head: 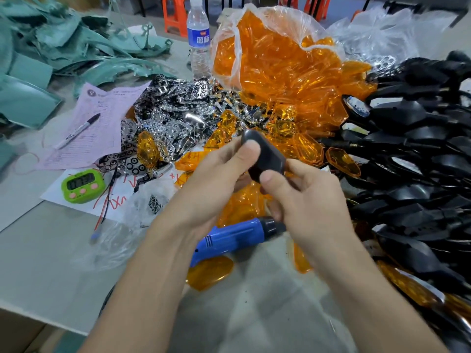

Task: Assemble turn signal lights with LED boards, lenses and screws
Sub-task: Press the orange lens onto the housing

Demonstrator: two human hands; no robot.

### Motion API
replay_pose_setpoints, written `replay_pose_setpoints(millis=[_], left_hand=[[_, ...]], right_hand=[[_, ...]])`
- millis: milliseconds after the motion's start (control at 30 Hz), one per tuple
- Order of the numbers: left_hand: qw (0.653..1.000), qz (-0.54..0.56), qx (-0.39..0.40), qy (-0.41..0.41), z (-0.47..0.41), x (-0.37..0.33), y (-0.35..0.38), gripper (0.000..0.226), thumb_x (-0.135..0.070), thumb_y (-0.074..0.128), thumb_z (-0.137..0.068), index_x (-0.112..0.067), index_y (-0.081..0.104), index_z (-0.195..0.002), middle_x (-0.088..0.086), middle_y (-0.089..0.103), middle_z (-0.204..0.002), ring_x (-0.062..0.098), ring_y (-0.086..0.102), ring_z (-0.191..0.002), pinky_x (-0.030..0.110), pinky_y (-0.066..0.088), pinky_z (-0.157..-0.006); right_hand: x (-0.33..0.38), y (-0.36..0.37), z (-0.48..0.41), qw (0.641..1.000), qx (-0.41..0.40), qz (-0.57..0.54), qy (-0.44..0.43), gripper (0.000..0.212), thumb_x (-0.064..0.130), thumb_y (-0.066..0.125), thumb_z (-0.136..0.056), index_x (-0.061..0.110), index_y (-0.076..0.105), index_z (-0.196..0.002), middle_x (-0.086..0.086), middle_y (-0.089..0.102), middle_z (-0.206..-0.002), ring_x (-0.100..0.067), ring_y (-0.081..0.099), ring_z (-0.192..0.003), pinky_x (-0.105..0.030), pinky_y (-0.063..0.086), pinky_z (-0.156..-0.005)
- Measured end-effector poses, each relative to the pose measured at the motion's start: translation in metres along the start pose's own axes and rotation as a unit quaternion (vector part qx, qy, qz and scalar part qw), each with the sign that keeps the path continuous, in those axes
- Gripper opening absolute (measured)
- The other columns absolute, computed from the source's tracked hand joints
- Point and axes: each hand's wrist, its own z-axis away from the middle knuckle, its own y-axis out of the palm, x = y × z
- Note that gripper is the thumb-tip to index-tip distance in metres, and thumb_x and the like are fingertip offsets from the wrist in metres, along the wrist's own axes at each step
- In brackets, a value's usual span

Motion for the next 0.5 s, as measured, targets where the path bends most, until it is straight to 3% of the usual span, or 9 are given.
replay_pose_setpoints(millis=[67, 167, 233, 300, 367, 433, 500], left_hand=[[0.996, 0.089, 0.027, 0.002, 0.003, -0.001, 0.005, 0.034, -0.034, 0.063, -0.095, -0.019, 0.068, -0.125, 0.009, 0.074, -0.120, 0.026, 0.068, -0.110, 0.040, 0.060, -0.079], [0.995, 0.095, -0.023, 0.007, 0.006, -0.001, 0.014, 0.032, -0.032, 0.064, -0.089, -0.010, 0.071, -0.110, 0.017, 0.073, -0.114, 0.031, 0.067, -0.089, 0.027, 0.055, -0.056], [0.995, 0.093, -0.034, 0.001, 0.010, 0.001, 0.009, 0.033, -0.032, 0.064, -0.089, -0.007, 0.072, -0.108, 0.023, 0.072, -0.114, 0.034, 0.065, -0.086, 0.027, 0.054, -0.055], [0.995, 0.086, -0.039, -0.014, 0.016, 0.002, 0.000, 0.038, -0.035, 0.065, -0.089, -0.004, 0.073, -0.110, 0.023, 0.073, -0.113, 0.033, 0.066, -0.093, 0.035, 0.058, -0.069], [0.994, 0.077, -0.076, -0.024, 0.021, 0.006, -0.012, 0.036, -0.037, 0.069, -0.091, -0.005, 0.073, -0.106, 0.014, 0.077, -0.101, 0.025, 0.072, -0.093, 0.041, 0.060, -0.080], [0.986, 0.083, -0.138, -0.034, 0.024, 0.004, -0.028, 0.031, -0.034, 0.060, -0.100, -0.005, 0.068, -0.106, 0.008, 0.077, -0.086, 0.019, 0.074, -0.081, 0.040, 0.060, -0.068], [0.973, 0.117, -0.195, -0.041, 0.028, -0.001, -0.051, 0.030, -0.029, 0.048, -0.108, -0.004, 0.064, -0.107, 0.009, 0.072, -0.078, 0.017, 0.068, -0.064, 0.031, 0.055, -0.052]], right_hand=[[0.006, -0.002, -0.002, 0.988, 0.037, -0.144, 0.049, 0.015, 0.030, 0.067, -0.099, 0.019, 0.075, -0.091, -0.004, 0.059, -0.063, -0.015, 0.048, -0.049, -0.027, 0.037, -0.045], [0.011, 0.004, 0.001, 0.965, 0.073, -0.241, 0.073, 0.026, 0.025, 0.064, -0.099, 0.000, 0.072, -0.100, -0.017, 0.062, -0.075, -0.014, 0.049, -0.046, -0.018, 0.032, -0.040], [0.014, 0.007, 0.005, 0.962, 0.092, -0.246, 0.074, 0.036, 0.033, 0.067, -0.091, -0.002, 0.071, -0.101, -0.025, 0.068, -0.082, -0.016, 0.053, -0.047, -0.021, 0.035, -0.040], [0.015, 0.008, 0.009, 0.988, 0.090, -0.120, 0.036, 0.035, 0.041, 0.068, -0.092, 0.007, 0.075, -0.087, -0.018, 0.071, -0.073, -0.020, 0.059, -0.048, -0.029, 0.044, -0.045], [0.015, 0.010, 0.009, 0.992, 0.088, 0.087, -0.028, 0.049, 0.058, 0.058, -0.093, 0.018, 0.070, -0.068, -0.002, 0.067, -0.058, -0.017, 0.060, -0.050, -0.039, 0.051, -0.053], [0.016, 0.012, 0.003, 0.979, 0.074, 0.180, -0.065, 0.058, 0.067, 0.048, -0.091, 0.017, 0.067, -0.067, -0.001, 0.064, -0.058, -0.020, 0.058, -0.055, -0.047, 0.054, -0.059], [0.016, 0.019, -0.007, 0.972, 0.063, 0.205, -0.092, 0.051, 0.056, 0.053, -0.097, 0.015, 0.068, -0.070, 0.001, 0.064, -0.061, -0.015, 0.057, -0.057, -0.042, 0.052, -0.061]])
